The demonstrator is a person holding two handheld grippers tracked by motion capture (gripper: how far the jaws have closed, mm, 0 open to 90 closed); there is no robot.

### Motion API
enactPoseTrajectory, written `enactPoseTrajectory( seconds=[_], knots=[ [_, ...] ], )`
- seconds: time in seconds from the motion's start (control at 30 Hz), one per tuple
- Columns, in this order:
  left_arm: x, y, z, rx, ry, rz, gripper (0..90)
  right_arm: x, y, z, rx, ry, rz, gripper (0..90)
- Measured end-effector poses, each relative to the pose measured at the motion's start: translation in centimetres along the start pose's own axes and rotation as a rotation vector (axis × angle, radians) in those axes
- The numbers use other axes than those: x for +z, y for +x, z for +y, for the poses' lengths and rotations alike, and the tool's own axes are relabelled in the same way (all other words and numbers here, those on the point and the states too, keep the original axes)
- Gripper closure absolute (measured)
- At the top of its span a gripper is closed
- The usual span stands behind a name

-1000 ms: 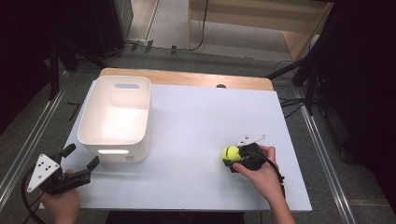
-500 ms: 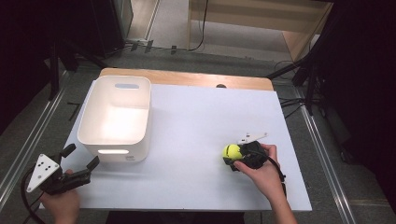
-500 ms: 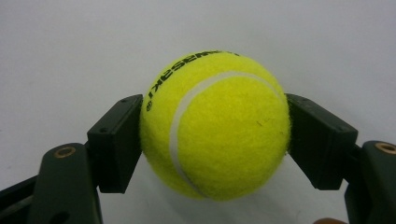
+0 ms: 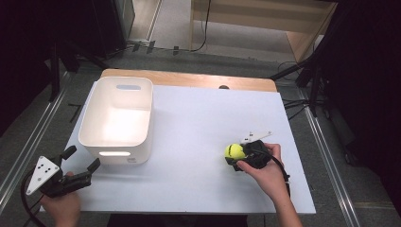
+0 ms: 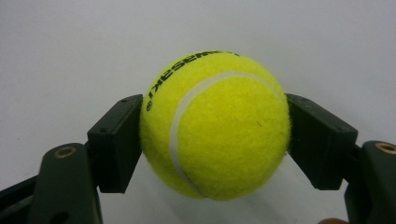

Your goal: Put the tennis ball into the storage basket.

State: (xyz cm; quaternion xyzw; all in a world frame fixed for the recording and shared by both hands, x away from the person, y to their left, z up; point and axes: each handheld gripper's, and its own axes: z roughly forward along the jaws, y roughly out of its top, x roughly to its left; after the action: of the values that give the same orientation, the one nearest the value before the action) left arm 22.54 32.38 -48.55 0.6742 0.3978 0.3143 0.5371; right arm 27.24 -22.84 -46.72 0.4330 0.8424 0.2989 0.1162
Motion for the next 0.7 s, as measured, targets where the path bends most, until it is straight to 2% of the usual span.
enactPoseTrajectory(
  seconds=[0.7],
  knots=[
    [0.02,-0.03,0.0,0.001,0.002,0.001,7.9,-0.27,-0.19,0.85,-0.012,-0.018,0.028,23.8]
  ],
)
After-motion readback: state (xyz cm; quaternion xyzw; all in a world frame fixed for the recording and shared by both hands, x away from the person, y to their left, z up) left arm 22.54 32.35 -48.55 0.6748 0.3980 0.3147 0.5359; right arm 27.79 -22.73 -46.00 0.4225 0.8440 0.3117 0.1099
